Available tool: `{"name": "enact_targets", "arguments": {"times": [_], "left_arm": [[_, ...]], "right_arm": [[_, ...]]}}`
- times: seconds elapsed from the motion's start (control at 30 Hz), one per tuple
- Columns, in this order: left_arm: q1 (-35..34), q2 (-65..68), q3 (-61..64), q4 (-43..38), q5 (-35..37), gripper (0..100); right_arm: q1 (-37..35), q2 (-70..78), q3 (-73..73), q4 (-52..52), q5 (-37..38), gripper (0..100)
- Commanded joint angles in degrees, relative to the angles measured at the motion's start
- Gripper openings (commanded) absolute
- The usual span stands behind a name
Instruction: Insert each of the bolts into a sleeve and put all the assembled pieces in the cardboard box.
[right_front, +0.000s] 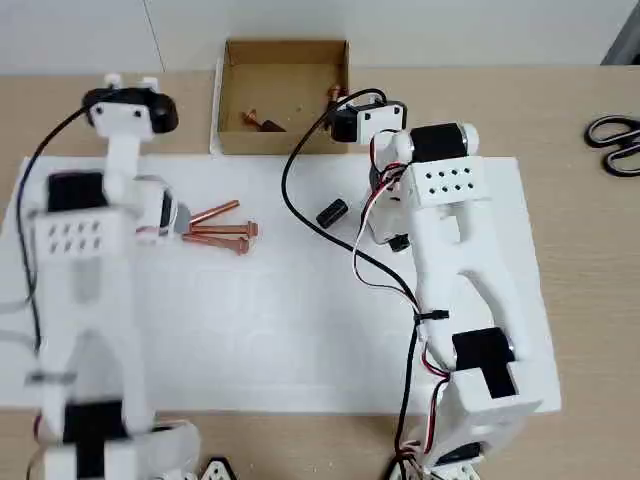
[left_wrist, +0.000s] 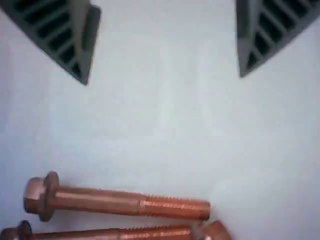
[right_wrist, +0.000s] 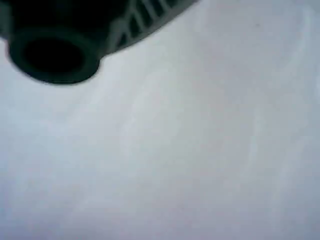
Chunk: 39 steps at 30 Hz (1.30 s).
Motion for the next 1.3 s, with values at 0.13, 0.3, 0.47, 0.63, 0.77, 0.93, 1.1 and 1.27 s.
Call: {"name": "enact_targets", "arguments": {"times": [0.13,0.3,0.47,0.63,0.77,0.93,1.1,1.27], "left_arm": [[8.0,14.9,-7.9,3.6,-25.0,18],[10.5,18.4,-8.5,-0.7,-32.9,18],[10.1,22.5,-8.5,-6.1,-37.2,18],[10.5,26.5,-8.5,-8.0,-41.4,18],[10.5,28.1,-8.5,-9.5,-41.4,18],[10.6,29.7,-8.5,-9.7,-41.4,11],[10.6,31.7,-8.5,-10.8,-41.4,9],[11.5,33.7,-8.5,-10.7,-41.4,9]], "right_arm": [[0.4,-3.5,-0.7,1.0,0.3,0.4],[0.4,-3.5,-0.7,1.0,0.3,0.4],[0.4,-3.5,-0.7,1.0,0.3,0.4],[0.4,-3.5,-0.7,1.0,0.3,0.4],[0.4,-3.5,-0.7,1.0,0.3,0.4],[0.3,-3.4,-0.7,0.9,0.3,0.4],[0.1,-3.4,-0.7,0.9,0.3,0.4],[0.1,-3.4,-0.6,0.9,0.3,0.4]]}}
